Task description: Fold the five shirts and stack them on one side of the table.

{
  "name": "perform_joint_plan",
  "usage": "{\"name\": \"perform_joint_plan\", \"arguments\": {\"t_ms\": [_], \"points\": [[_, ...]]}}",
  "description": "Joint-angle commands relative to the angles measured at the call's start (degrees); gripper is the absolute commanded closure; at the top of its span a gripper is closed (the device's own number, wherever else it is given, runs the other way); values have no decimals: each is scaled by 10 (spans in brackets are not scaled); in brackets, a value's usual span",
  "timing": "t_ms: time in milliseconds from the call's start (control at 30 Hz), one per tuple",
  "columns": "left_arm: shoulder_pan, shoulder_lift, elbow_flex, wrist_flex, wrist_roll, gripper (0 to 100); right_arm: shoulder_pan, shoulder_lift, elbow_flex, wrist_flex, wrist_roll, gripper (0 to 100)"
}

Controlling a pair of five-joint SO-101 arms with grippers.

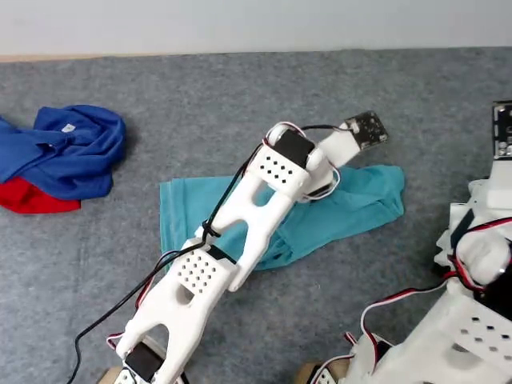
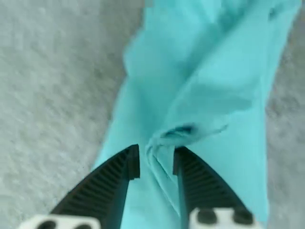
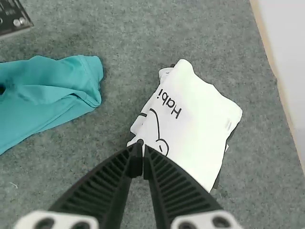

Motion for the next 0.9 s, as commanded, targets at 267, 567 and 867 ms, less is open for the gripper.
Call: {"name": "perform_joint_plan", "arguments": {"t_ms": [267,567,867], "points": [[-17,-16,24,-62,40,873,4,-6,-2,8,4,984],[-70,-36,-139,88,54,885,-77,-5,116,-21,-11,987],[-209,-136,-129,100,144,991,-179,-1,332,-219,-26,986]]}}
